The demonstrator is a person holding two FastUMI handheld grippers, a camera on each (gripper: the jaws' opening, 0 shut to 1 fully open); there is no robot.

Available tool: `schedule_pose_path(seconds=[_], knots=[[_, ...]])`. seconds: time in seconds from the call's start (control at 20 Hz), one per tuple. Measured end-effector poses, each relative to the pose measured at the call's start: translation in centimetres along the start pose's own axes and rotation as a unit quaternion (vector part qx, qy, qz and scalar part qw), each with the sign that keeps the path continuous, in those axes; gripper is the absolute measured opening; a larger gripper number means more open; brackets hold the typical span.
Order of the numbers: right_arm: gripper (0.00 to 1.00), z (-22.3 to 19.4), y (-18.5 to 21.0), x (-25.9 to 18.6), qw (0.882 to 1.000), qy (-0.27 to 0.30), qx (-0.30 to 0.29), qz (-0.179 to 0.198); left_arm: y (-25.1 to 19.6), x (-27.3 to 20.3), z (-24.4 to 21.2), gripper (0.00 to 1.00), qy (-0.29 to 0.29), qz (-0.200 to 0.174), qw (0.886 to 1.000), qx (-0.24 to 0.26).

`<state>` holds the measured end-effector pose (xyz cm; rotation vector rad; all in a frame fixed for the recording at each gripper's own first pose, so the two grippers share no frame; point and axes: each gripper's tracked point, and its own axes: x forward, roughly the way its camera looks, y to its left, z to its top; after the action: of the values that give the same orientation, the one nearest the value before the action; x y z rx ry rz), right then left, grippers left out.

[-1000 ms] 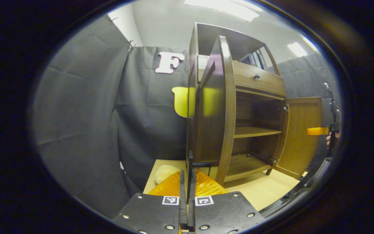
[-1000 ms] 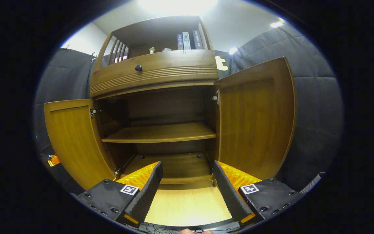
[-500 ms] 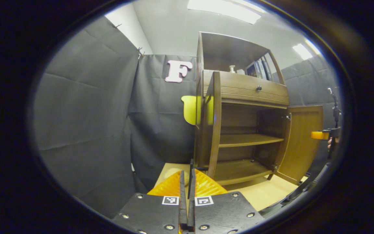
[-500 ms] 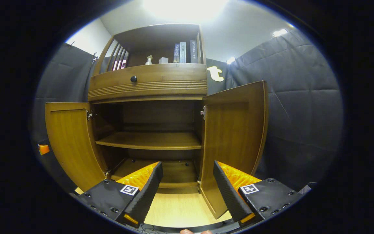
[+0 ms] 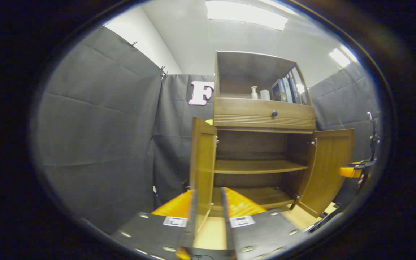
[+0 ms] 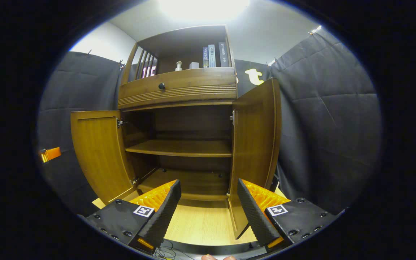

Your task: Open the right door of the double-door shoe cabinet with the right hand, and open the left door with the left hand.

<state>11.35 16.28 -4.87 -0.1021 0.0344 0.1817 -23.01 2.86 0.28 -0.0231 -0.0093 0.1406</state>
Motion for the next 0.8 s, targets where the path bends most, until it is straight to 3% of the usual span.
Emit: schedule_pose_path(seconds=[0.05, 0.25, 0.3, 0.35, 0.45, 0.5, 0.6, 0.8], knots=[[0.93, -0.2, -0.2, -0.2, 1.0, 0.002, -0.003, 0.009, -1.4, -1.0, 0.1, 0.33, 0.001, 0.007, 1.0, -0.005], [0.93, -0.3, 0.0, -0.9, 0.998, 0.003, 0.001, 0.057, -5.0, -2.7, 0.0, 0.72, 0.006, 0.047, 0.999, -0.009], [0.98, -0.3, -0.1, -1.1, 0.998, 0.0, 0.006, 0.064, -5.9, -3.3, 0.2, 0.82, 0.003, 0.053, 0.999, -0.009], [0.93, -0.2, -0.1, -1.3, 0.997, -0.004, 0.011, 0.07, -6.7, -3.7, 0.5, 0.92, -0.001, 0.058, 0.998, -0.011], [0.92, -0.5, 0.0, -1.5, 0.997, 0.004, 0.017, 0.077, -7.8, -4.3, 0.8, 0.92, 0.001, 0.064, 0.998, -0.016], [0.98, -0.4, 0.0, -1.5, 0.997, 0.005, 0.021, 0.079, -8.5, -4.4, 1.0, 0.92, 0.0, 0.058, 0.998, -0.014], [0.92, -0.5, 0.1, -1.4, 0.997, 0.005, 0.029, 0.076, -8.7, -4.5, 1.4, 0.92, -0.004, 0.055, 0.998, -0.001], [0.98, -1.0, -0.6, -1.7, 0.998, 0.016, 0.034, 0.046, -8.1, -3.0, 2.0, 0.92, -0.005, 0.034, 0.999, 0.0]])
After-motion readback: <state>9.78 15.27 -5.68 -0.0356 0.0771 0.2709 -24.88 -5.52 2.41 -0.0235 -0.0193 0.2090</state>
